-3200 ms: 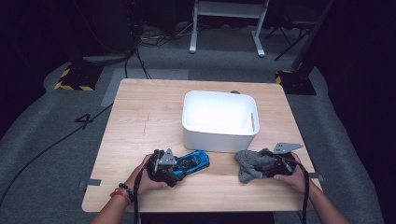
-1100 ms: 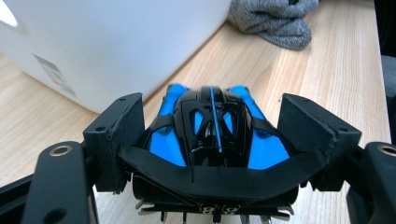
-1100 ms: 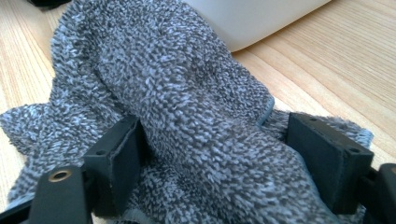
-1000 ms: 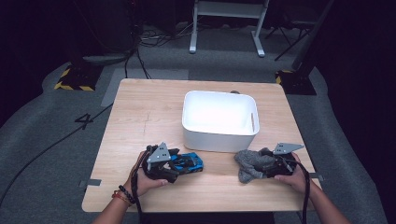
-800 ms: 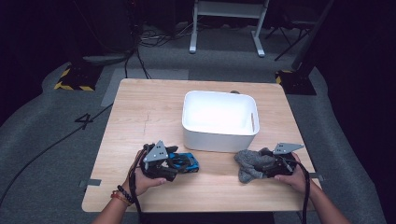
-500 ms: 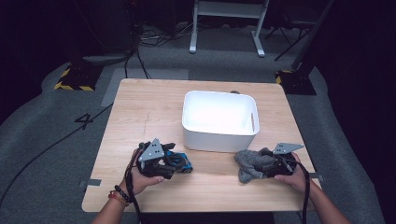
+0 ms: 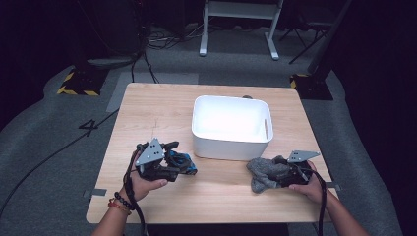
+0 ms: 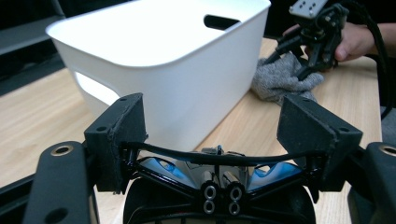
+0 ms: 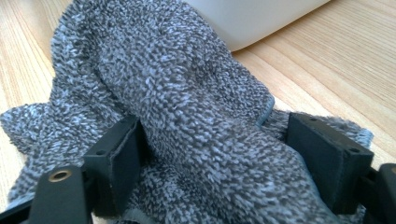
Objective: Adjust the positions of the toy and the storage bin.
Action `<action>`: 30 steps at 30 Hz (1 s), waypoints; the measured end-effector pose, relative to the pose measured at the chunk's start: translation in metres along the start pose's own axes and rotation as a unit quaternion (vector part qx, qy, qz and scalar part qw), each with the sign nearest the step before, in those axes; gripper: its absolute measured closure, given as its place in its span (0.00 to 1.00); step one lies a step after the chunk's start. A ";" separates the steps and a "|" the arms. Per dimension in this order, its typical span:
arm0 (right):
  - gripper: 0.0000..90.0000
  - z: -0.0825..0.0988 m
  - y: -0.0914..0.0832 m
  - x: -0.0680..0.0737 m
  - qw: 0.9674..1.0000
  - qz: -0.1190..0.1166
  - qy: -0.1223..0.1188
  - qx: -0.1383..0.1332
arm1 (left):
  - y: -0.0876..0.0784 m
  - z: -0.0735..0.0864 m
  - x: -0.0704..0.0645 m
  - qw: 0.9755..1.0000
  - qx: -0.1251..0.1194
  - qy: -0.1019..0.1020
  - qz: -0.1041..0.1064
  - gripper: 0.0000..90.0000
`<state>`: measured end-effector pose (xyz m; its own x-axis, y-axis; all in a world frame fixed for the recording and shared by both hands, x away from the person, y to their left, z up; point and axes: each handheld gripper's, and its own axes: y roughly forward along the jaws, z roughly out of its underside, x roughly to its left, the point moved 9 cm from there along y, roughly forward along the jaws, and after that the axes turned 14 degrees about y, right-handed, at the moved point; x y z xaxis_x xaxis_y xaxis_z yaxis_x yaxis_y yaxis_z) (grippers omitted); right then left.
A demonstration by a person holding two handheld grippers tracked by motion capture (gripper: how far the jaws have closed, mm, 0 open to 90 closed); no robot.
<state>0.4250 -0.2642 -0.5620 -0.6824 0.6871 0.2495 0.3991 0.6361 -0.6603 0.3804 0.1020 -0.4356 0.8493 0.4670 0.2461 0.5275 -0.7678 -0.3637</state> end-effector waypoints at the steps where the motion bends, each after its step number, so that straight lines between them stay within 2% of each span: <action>1: 0.23 0.000 0.000 0.000 1.000 0.000 0.000 0.000 | -0.002 -0.002 0.002 1.000 -0.002 -0.003 0.000 0.27; 5: 0.23 0.000 0.000 0.000 1.000 0.000 0.000 0.000 | -0.007 -0.008 0.009 1.000 0.000 -0.006 -0.011 0.27; 11: 0.23 0.000 0.000 0.000 1.000 -0.001 -0.001 0.001 | -0.014 -0.019 0.017 1.000 0.001 0.000 -0.022 0.27; 19: 0.23 0.000 0.000 0.000 1.000 -0.001 -0.001 0.001 | -0.020 -0.033 0.025 1.000 0.003 0.010 -0.028 0.27; 30: 0.23 0.000 0.000 0.000 1.000 -0.001 -0.001 0.001 | -0.029 -0.058 0.042 0.999 -0.007 0.017 -0.038 0.27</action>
<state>0.4250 -0.2643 -0.5619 -0.6836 0.6859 0.2496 0.3974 0.6366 -0.6609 0.3996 0.1179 -0.3626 0.8052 0.5094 0.3034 0.5903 -0.7369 -0.3294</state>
